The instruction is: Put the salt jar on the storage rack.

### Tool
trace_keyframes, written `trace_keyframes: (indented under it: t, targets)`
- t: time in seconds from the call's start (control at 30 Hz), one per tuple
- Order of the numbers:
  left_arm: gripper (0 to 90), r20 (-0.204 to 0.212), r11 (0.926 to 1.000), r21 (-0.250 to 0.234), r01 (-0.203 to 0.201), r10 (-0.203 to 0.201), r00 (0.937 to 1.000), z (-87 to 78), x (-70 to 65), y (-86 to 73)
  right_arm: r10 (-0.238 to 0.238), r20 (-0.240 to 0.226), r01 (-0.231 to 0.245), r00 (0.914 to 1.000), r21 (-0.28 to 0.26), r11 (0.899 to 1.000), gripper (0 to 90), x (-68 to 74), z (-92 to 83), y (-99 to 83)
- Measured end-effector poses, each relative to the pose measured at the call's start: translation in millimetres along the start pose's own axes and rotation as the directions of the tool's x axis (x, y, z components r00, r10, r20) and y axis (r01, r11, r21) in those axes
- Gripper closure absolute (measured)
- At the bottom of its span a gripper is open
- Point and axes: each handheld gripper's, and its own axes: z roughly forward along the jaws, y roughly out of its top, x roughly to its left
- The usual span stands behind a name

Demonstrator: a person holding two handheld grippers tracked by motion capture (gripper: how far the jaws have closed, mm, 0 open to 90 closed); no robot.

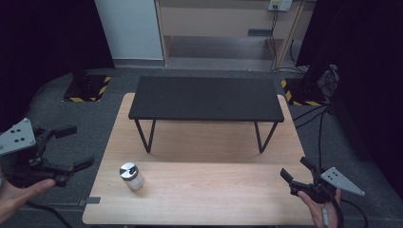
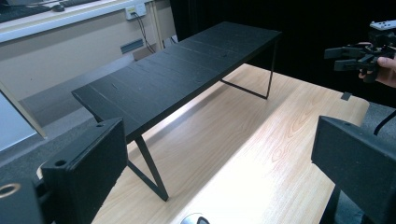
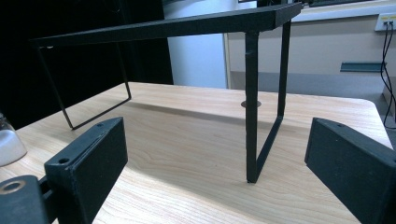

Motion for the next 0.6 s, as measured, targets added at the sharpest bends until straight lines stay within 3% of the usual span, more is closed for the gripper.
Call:
trace_keyframes:
  t: [0.6]
  targets:
    - [2.2, 0.013, 0.9997, 0.024, -0.004, 0.003, 0.9999, 4.3, 0.0, 1.2, -0.002, -0.002, 0.002, 1.0, 0.001, 1.0, 5.6, -0.6, 0.2, 0.3]
